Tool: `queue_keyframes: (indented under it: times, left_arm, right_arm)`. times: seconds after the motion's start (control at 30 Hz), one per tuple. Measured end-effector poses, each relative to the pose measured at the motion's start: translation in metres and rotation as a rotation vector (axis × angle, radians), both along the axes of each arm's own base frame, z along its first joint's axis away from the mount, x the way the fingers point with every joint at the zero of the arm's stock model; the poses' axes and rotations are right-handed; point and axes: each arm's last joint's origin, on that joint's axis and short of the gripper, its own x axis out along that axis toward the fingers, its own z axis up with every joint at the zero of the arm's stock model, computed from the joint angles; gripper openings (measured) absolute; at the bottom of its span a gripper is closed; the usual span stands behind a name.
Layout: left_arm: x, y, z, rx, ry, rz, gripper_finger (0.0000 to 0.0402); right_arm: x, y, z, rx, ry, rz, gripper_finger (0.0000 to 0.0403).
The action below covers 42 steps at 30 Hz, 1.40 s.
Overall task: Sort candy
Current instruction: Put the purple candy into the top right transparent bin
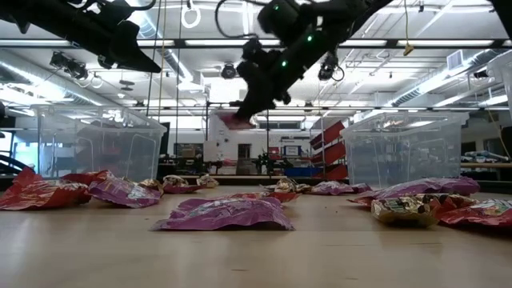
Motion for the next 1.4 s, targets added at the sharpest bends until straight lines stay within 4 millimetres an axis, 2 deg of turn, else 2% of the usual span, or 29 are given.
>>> queue_keyframes:
  times: [0.33,0.63,0.83,1.0,1.23,1.4]
  left_arm:
    - [0.0,0.0,0.0,0.0,0.0,0.0,0.0009]
    - [0.0,0.0,0.0,0.0,0.0,0.0,0.0009]
    - [0.0,0.0,0.0,0.0,0.0,0.0,0.0009]
    - [0.0,0.0,0.0,0.0,0.0,0.0,0.0009]
    - [0.0,0.0,-0.002,-0.004,0.017,0.0,0.0009]
    - [0.0,0.0,-0.002,-0.005,0.019,0.0,0.0009]
  right_arm:
    - [-0.051,-0.021,0.063,0.132,-0.111,-0.198,0.0001]
    - [-0.109,-0.033,0.099,0.169,-0.083,-0.395,0.0001]
    - [-0.15,-0.038,0.11,0.158,0.0,-0.587,0.0001]
    - [-0.176,-0.045,0.116,0.165,0.028,-0.695,0.0001]
    - [-0.201,-0.055,0.112,0.183,0.132,-0.847,0.0001]
    - [-0.21,-0.06,0.106,0.191,0.196,-0.922,0.0001]
